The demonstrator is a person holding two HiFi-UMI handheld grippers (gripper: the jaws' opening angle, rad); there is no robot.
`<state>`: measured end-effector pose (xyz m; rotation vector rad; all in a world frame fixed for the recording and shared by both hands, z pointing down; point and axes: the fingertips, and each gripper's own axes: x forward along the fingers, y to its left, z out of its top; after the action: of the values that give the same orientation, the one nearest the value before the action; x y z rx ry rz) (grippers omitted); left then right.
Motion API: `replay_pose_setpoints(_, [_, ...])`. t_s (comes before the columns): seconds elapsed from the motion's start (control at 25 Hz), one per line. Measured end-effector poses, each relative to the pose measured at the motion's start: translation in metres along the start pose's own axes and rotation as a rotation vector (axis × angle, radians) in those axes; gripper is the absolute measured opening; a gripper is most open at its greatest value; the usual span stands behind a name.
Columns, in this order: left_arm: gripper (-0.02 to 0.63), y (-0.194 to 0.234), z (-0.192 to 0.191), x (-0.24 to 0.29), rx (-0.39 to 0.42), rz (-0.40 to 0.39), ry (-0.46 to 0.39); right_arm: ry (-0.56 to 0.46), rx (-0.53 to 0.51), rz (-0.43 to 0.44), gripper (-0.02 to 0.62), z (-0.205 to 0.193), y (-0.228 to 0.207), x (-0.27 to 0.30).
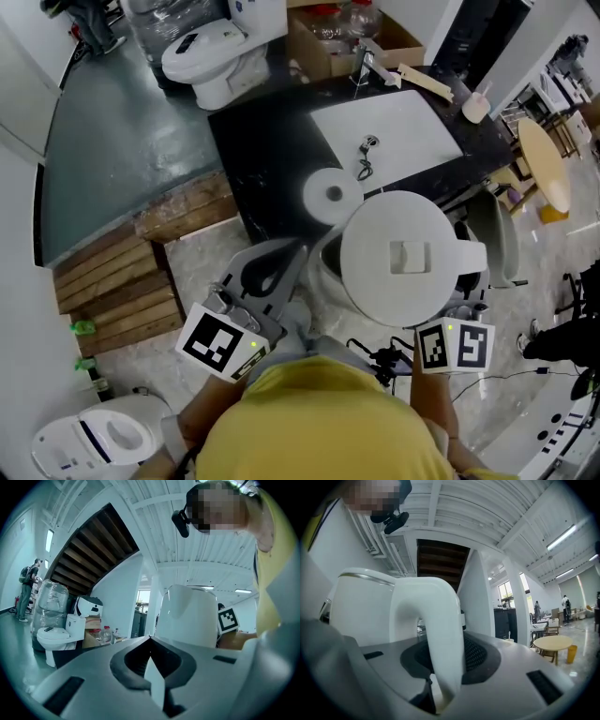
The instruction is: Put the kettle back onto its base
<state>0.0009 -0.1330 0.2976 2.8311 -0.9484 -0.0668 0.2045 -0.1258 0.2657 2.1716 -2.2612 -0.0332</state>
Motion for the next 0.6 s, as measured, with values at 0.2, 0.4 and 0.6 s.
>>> replay_pose_setpoints(0.2, [0.006,0.019,0.001,0.025,0.000,-0.026,0.016,0.003,-0.006,-0.012,0.112,-0.004,-0.005,0.032])
replay_pose_setpoints(0.4, [0.006,0.036,0.000,0.050,0.011,-0.052,0.031,-0.004,-0.008,-0.015,0.112,-0.009,-0.009,0.064])
replay_pose_setpoints(0.6, [0.006,0.051,-0.001,0.070,0.013,-0.058,0.039,-0.007,-0.002,-0.018,0.112,-0.015,-0.013,0.088])
